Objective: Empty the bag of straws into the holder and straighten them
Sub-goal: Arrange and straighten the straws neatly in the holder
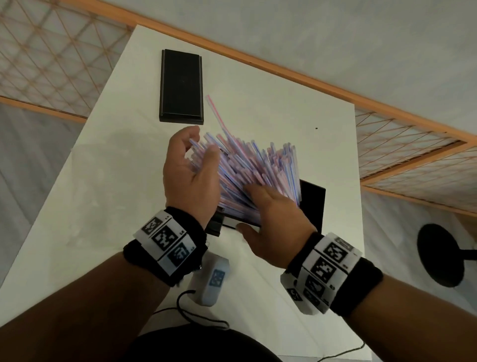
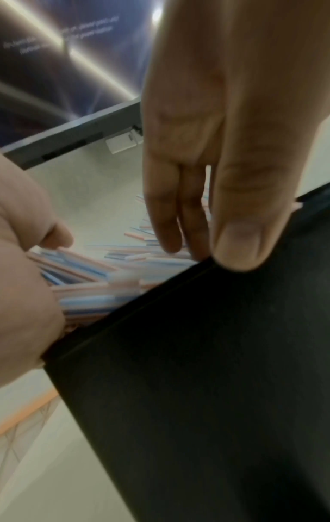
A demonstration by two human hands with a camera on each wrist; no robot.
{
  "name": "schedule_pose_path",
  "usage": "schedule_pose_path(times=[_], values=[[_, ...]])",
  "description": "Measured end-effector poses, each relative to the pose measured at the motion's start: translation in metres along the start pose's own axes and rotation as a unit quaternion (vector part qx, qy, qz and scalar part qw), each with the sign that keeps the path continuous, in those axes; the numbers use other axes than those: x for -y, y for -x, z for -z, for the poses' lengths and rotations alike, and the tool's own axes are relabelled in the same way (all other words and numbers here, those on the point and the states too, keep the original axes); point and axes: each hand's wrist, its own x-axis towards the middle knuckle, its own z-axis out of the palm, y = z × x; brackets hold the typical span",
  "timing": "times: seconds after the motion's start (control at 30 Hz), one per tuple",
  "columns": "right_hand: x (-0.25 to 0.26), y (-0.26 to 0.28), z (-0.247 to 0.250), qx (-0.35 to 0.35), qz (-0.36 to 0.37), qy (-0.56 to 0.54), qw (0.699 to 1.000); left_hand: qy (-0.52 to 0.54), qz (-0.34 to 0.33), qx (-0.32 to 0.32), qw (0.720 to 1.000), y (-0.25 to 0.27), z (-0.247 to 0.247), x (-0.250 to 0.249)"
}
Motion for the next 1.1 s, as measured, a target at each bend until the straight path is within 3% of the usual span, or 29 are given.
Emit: schedule_pose_path(times=[0.1, 0.2, 0.33, 0.47, 0.83, 1.1], values=[[-0.006, 0.009, -0.003, 0.002, -0.024, 0.025, 0.999, 0.061, 0.042, -0.016, 0.997, -0.004, -0.001, 0.005], [-0.012, 0.005, -0.007, 0.084, -0.074, 0.043, 0.993, 0.072, 0.029, -0.009, 0.997, -0.003, -0.003, 0.009], [-0.011, -0.006, -0.006, 0.090, -0.024, -0.009, 0.996, 0.071, 0.005, -0.021, 0.997, -0.005, -0.002, 0.014], [-0.011, -0.016, -0.009, 0.142, -0.114, 0.037, 0.983, 0.078, 0.000, -0.023, 0.997, -0.006, 0.000, 0.016], [0.006, -0.058, -0.009, 0.275, -0.130, -0.022, 0.952, 0.077, 0.012, 0.009, 0.997, -0.002, 0.000, 0.009], [0.010, -0.059, -0.006, 0.263, -0.108, -0.041, 0.958, 0.034, 0.007, 0.021, 0.999, -0.002, 0.000, 0.002]])
